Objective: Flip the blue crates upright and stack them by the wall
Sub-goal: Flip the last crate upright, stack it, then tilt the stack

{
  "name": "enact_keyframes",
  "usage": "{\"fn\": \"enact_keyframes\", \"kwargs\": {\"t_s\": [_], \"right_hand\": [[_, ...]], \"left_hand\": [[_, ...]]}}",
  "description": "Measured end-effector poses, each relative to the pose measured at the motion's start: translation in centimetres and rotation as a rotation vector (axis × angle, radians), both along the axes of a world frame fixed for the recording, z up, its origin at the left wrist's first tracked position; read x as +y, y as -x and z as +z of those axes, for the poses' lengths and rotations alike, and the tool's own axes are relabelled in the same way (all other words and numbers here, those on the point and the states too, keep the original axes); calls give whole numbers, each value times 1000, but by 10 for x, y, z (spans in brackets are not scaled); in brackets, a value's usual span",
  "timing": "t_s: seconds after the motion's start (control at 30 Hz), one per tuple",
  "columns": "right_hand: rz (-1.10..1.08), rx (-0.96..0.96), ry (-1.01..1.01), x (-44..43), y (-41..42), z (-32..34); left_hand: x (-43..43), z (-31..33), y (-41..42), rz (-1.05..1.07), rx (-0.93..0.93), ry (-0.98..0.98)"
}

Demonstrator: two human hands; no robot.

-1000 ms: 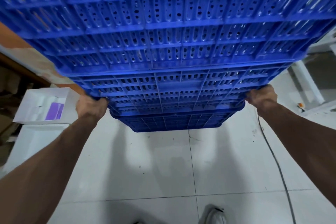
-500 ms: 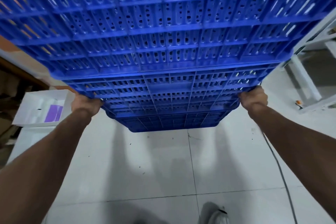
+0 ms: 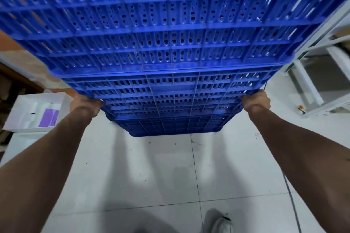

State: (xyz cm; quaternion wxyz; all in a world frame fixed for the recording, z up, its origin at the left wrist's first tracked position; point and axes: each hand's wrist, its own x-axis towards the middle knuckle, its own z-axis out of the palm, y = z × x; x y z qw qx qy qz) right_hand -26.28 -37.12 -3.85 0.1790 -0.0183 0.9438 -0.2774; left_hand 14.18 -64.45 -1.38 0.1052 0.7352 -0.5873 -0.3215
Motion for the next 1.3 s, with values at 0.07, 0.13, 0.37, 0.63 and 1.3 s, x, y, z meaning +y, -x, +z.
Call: {"fn": "enact_keyframes", "kwargs": {"t_s": [0.07, 0.13, 0.37, 0.63, 1.3], "right_hand": [[-2, -4, 10, -2, 2, 3], [7, -5, 9, -2, 5, 4], [119, 9, -20, 7, 10, 7], [77, -103, -64, 9, -2, 5], [326, -356, -69, 72, -115, 231]], "left_hand": [[-1, 0, -1, 12, 8, -10], [-3, -1, 0, 18, 6, -12], [-6, -8, 1, 59, 69, -31], [15, -13, 5, 83, 234, -133], [182, 189, 13, -221, 74, -254]]}}
